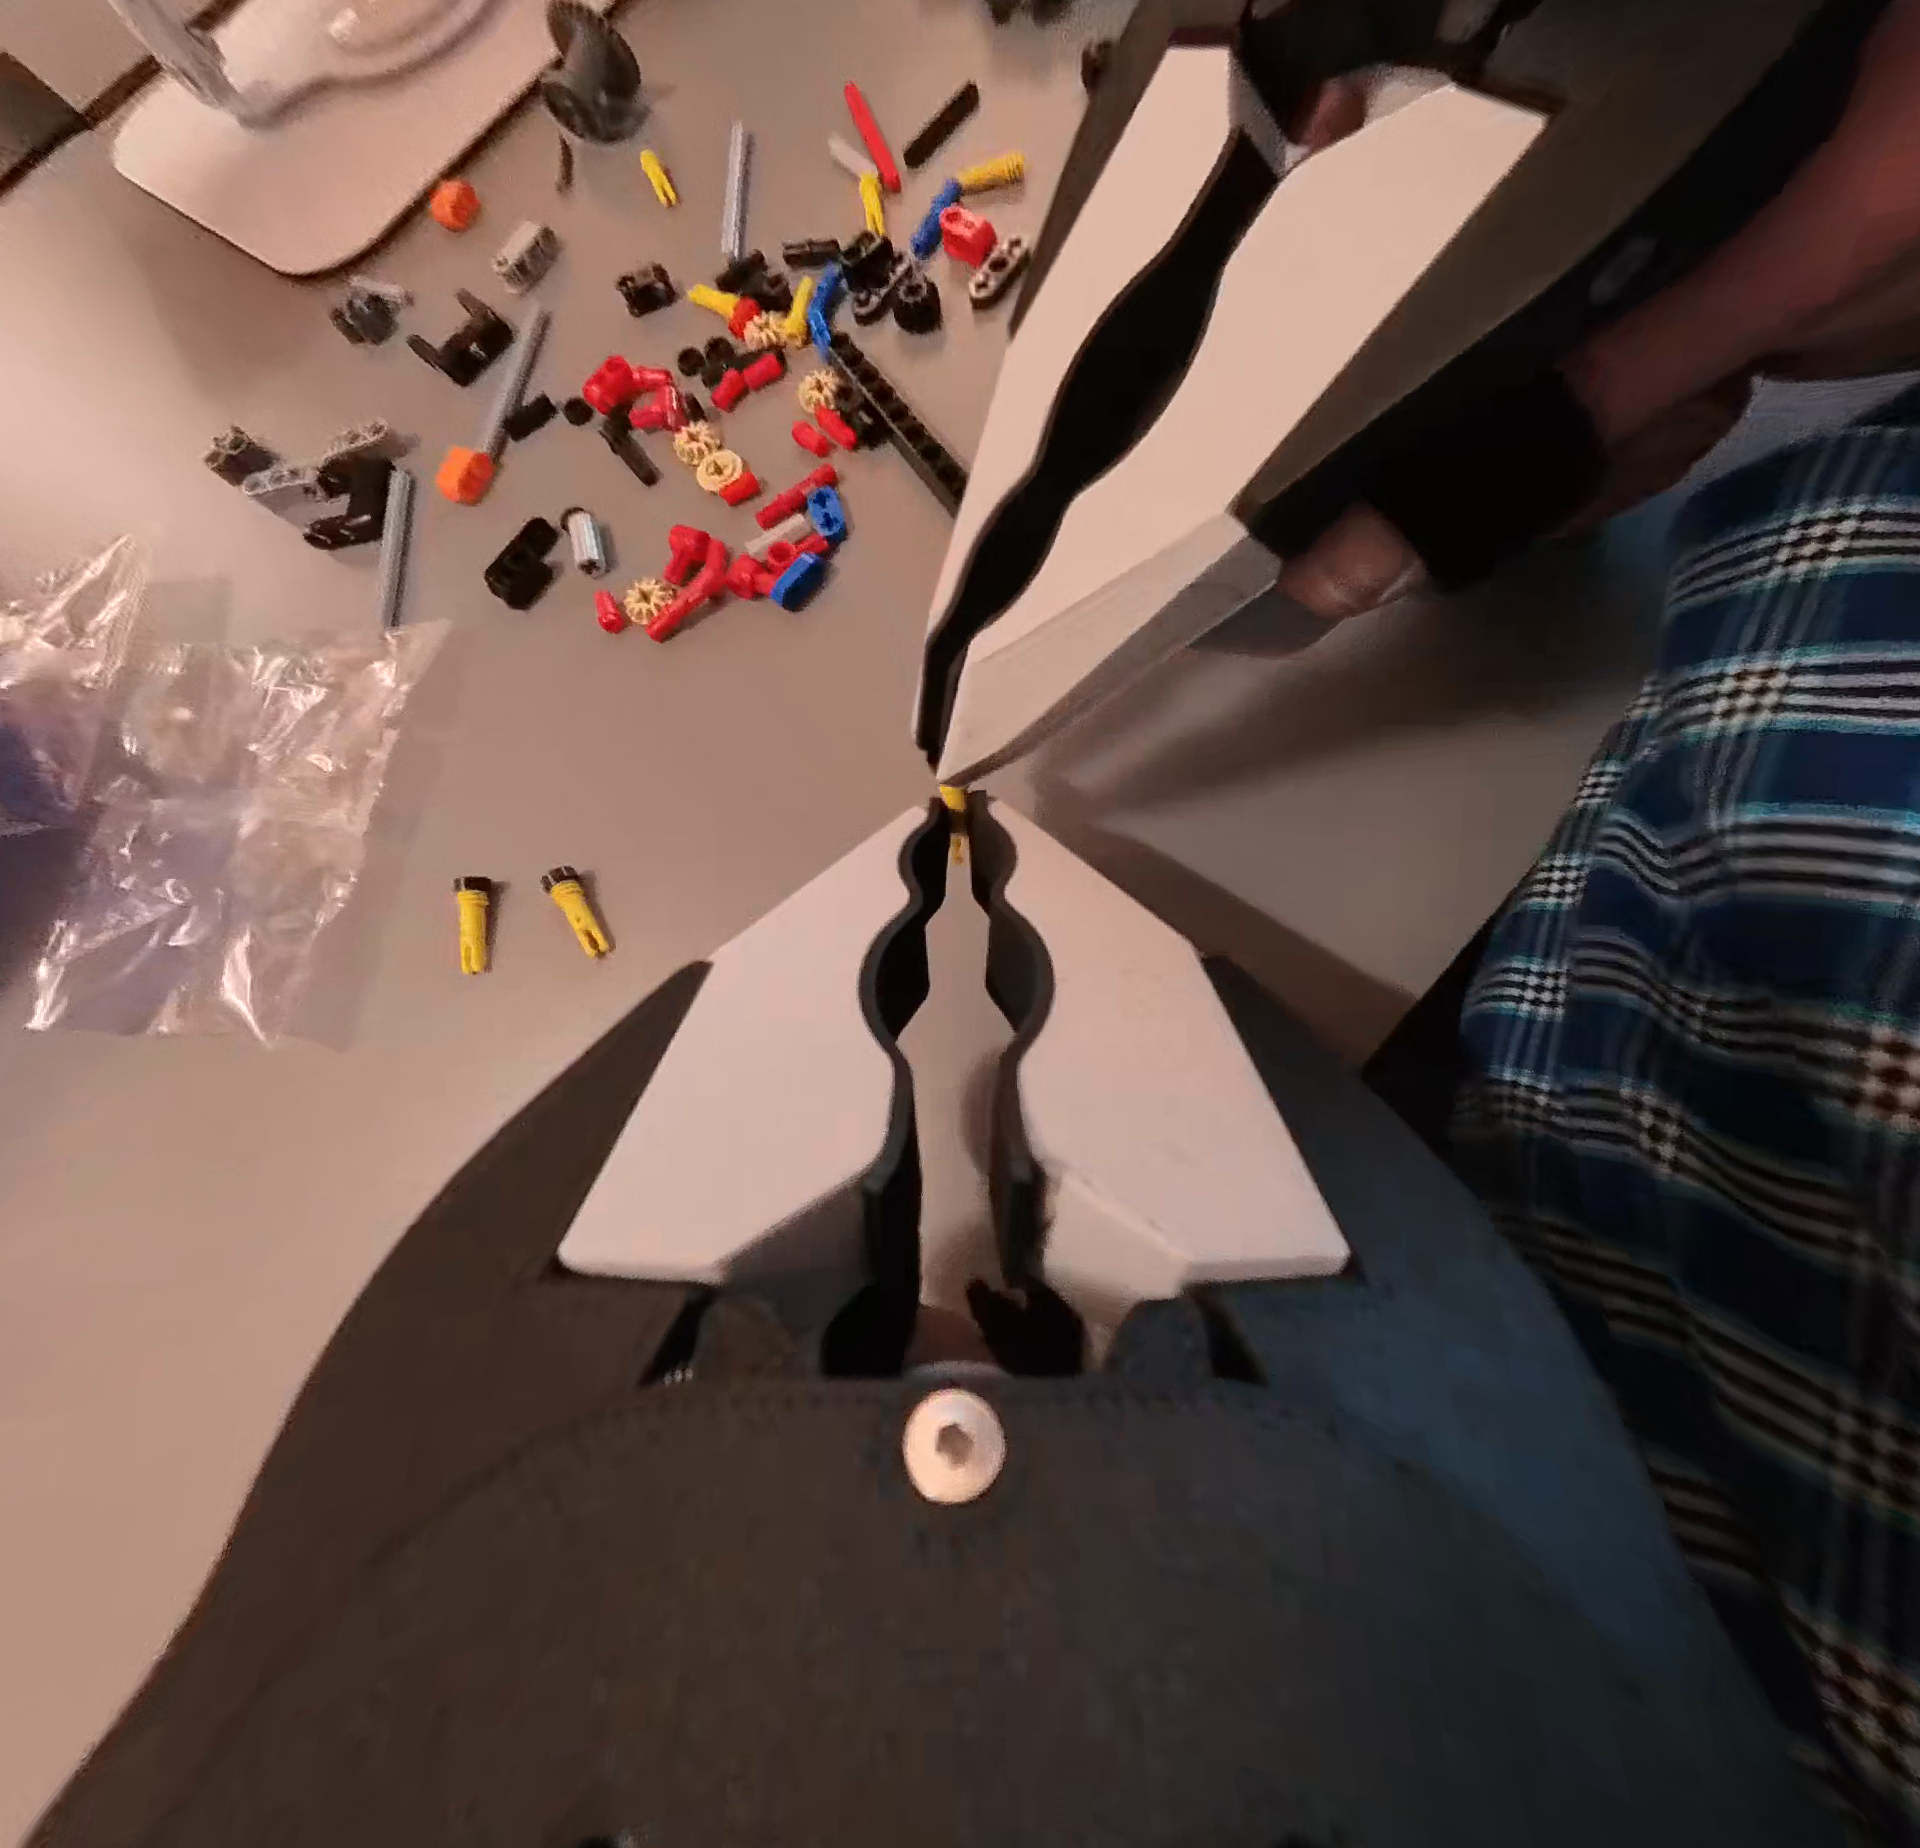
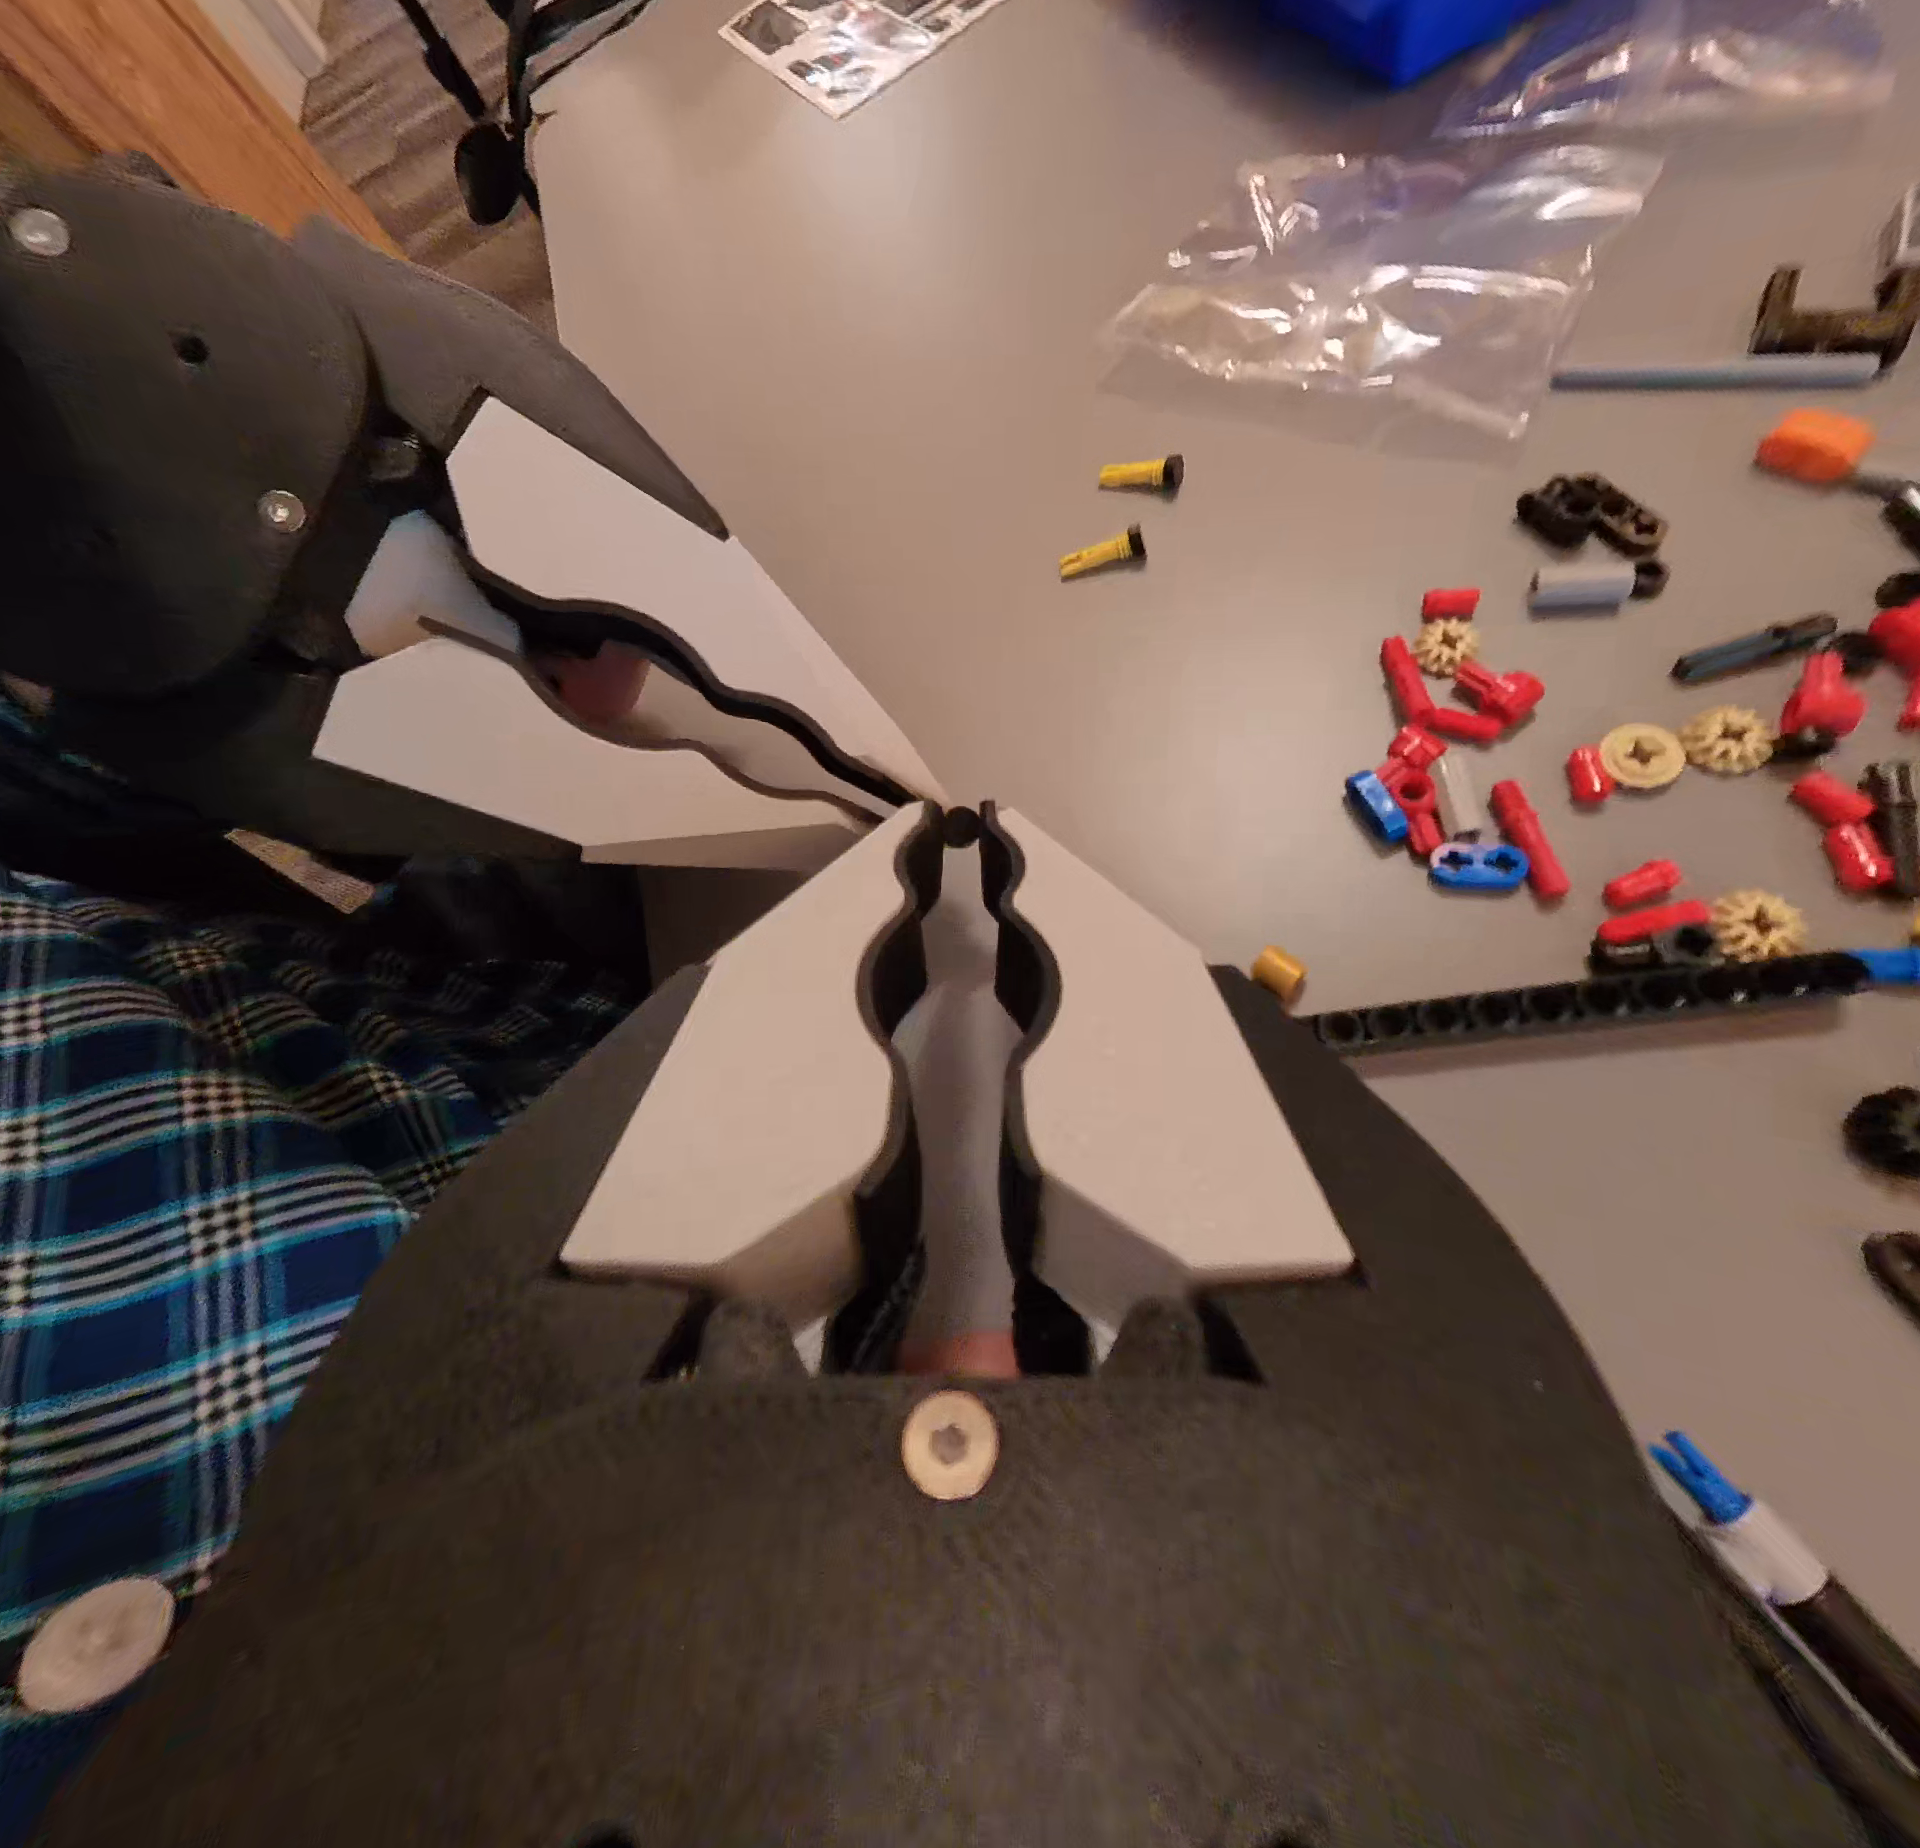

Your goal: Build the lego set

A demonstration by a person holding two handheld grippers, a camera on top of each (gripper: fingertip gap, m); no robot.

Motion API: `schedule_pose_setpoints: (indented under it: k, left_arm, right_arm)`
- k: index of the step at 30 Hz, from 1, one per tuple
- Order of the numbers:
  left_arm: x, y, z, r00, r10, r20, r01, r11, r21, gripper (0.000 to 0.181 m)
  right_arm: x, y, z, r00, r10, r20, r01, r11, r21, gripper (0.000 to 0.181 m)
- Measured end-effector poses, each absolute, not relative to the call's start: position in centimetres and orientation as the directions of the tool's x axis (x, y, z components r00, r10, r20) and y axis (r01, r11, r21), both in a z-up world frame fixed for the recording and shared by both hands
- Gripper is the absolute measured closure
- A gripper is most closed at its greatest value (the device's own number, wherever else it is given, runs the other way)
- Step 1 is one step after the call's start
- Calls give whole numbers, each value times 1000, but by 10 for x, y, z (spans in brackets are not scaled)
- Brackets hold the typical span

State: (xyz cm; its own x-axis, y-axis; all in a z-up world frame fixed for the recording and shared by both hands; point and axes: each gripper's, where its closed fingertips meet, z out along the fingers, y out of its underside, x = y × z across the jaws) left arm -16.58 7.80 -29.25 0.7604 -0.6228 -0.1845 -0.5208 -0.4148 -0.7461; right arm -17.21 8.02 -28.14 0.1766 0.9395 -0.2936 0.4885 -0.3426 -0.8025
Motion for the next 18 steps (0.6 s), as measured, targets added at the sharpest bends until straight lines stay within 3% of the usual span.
schedule_pose_setpoints:
  k: [6, 18]
  left_arm:
    - [-163, 78, -300, 756, -634, -164, -539, -459, -706, 180]
    - [-161, 79, -308, 829, -532, -169, -452, -462, -763, 180]
  right_arm:
    - [-169, 81, -289, 220, 920, -326, 487, -393, -780, 177]
    - [-166, 80, -297, 246, 902, -356, 512, -432, -742, 177]
